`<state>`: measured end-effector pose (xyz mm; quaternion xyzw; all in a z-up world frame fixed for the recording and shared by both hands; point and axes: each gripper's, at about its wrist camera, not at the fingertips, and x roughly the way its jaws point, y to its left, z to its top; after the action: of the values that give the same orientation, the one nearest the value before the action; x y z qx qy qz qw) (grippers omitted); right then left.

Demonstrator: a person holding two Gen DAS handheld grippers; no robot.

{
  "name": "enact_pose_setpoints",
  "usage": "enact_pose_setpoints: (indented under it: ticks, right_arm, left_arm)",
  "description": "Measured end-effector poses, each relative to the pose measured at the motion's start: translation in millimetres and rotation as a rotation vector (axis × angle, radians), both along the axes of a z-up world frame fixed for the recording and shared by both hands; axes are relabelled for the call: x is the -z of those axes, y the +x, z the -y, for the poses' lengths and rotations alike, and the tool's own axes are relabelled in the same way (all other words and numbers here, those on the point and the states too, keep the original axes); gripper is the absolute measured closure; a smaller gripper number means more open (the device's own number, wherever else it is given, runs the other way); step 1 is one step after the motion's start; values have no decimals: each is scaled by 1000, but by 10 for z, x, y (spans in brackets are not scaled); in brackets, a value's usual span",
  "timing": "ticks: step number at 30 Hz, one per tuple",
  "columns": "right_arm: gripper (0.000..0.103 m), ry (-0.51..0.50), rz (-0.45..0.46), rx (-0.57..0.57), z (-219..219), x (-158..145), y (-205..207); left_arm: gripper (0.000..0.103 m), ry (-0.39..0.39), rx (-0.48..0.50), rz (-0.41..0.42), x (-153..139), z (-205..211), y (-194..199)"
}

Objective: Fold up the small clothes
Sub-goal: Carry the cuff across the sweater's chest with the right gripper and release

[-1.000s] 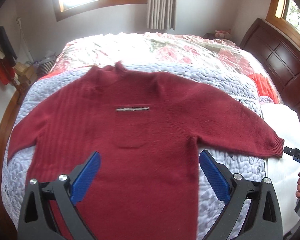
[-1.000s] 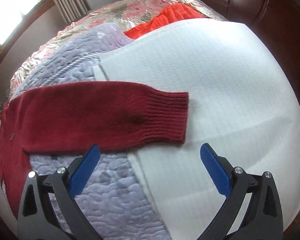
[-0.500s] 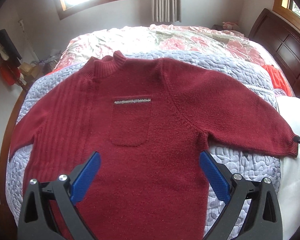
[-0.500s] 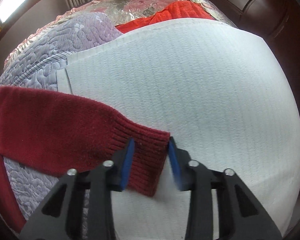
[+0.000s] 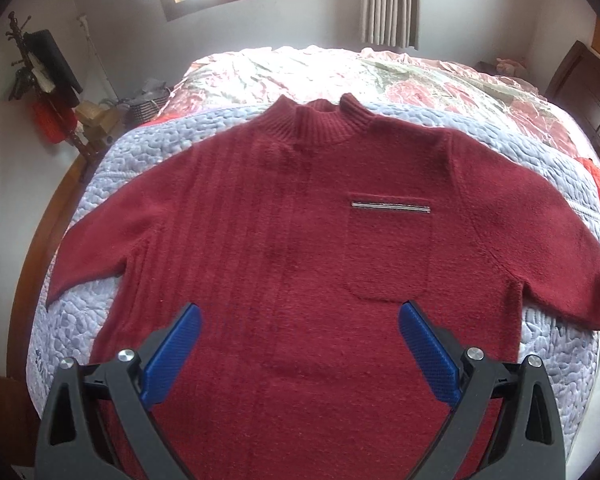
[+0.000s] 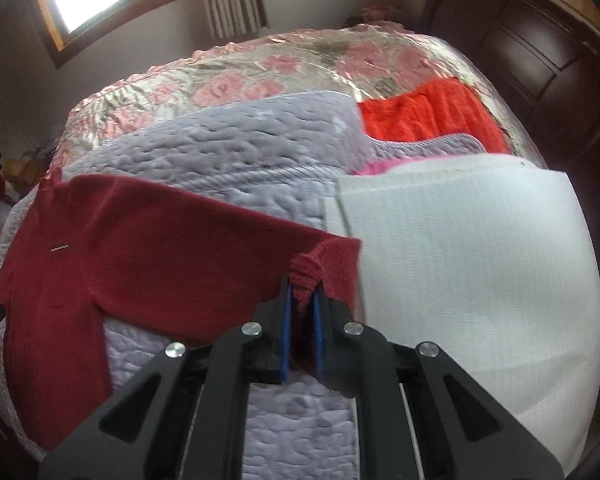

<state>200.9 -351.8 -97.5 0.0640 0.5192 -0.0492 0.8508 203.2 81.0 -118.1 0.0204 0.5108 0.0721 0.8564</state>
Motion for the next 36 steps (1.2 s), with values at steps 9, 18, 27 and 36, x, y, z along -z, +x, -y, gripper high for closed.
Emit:
enact_pose_setpoints:
  ticks: [9,18,27,36]
  right_arm:
    - [95,67,55,-315,-2077,-290,649]
    - [95,133,-24,-457,-3438,171,973]
    - [58,225,-37,-438,-3444,208,986]
    - [56,175,-4,-280,-2362,30,569]
  left_arm:
    - [4,-28,-53,-14,53,-686,-10]
    - [4,-31,-90,-31,187,-1204,14]
    - [4,-69,-41,-91,430,-1160,112]
    - [4,-208,39,-149,658,-478,518]
